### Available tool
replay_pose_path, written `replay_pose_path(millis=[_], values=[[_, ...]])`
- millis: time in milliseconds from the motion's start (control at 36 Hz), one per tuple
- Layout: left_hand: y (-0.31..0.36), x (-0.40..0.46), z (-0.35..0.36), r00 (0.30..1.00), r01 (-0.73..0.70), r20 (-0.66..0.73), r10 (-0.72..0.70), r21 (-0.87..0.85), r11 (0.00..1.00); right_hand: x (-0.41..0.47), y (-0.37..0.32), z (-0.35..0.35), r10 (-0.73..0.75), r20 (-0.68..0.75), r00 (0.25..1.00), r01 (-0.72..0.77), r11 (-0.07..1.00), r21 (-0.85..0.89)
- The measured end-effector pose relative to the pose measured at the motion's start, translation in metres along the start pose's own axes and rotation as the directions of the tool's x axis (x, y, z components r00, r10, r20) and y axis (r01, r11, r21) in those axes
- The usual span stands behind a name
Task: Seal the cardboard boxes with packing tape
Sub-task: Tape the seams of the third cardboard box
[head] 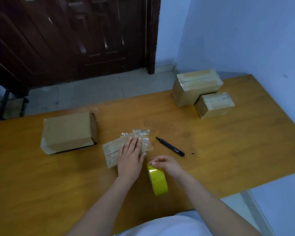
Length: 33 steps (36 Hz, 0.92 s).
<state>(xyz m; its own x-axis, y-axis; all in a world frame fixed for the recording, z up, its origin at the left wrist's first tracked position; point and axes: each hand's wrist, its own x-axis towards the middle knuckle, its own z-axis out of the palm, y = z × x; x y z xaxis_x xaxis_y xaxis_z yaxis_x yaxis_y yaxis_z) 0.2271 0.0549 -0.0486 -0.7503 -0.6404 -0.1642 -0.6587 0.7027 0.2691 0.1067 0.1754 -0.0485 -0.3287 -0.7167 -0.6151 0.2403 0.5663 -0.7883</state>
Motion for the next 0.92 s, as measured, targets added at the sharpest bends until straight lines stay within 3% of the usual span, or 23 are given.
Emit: replay_pose_path(millis=[278, 361, 444, 583, 722, 917], values=[[0.001, 0.001, 0.006, 0.997, -0.011, -0.079, 0.015, 0.051, 0.999, -0.023, 0.015, -0.026, 0.005, -0.195, 0.981, 0.029, 0.985, 0.169], [0.002, 0.002, 0.007, 0.991, -0.015, -0.136, 0.018, 0.022, 1.0, -0.029, 0.005, -0.036, 0.0, -0.162, 0.987, 0.002, 1.0, 0.014], [0.002, 0.004, 0.011, 0.971, -0.03, -0.235, 0.031, 0.008, 1.0, -0.029, -0.005, -0.045, 0.107, -0.079, 0.991, -0.12, 0.976, -0.183], [0.004, 0.002, 0.011, 0.97, -0.003, -0.242, -0.004, -0.028, 1.0, -0.007, 0.005, -0.043, 0.352, -0.052, 0.935, -0.325, 0.784, -0.528], [0.005, -0.001, 0.008, 0.982, 0.011, -0.185, -0.031, -0.107, 0.994, 0.025, 0.009, -0.018, 0.277, -0.192, 0.942, -0.335, 0.716, -0.612], [0.007, -0.005, -0.005, 0.982, 0.085, -0.135, -0.132, -0.31, 0.947, 0.048, -0.001, -0.023, 0.156, -0.172, 0.973, -0.23, 0.553, -0.801]])
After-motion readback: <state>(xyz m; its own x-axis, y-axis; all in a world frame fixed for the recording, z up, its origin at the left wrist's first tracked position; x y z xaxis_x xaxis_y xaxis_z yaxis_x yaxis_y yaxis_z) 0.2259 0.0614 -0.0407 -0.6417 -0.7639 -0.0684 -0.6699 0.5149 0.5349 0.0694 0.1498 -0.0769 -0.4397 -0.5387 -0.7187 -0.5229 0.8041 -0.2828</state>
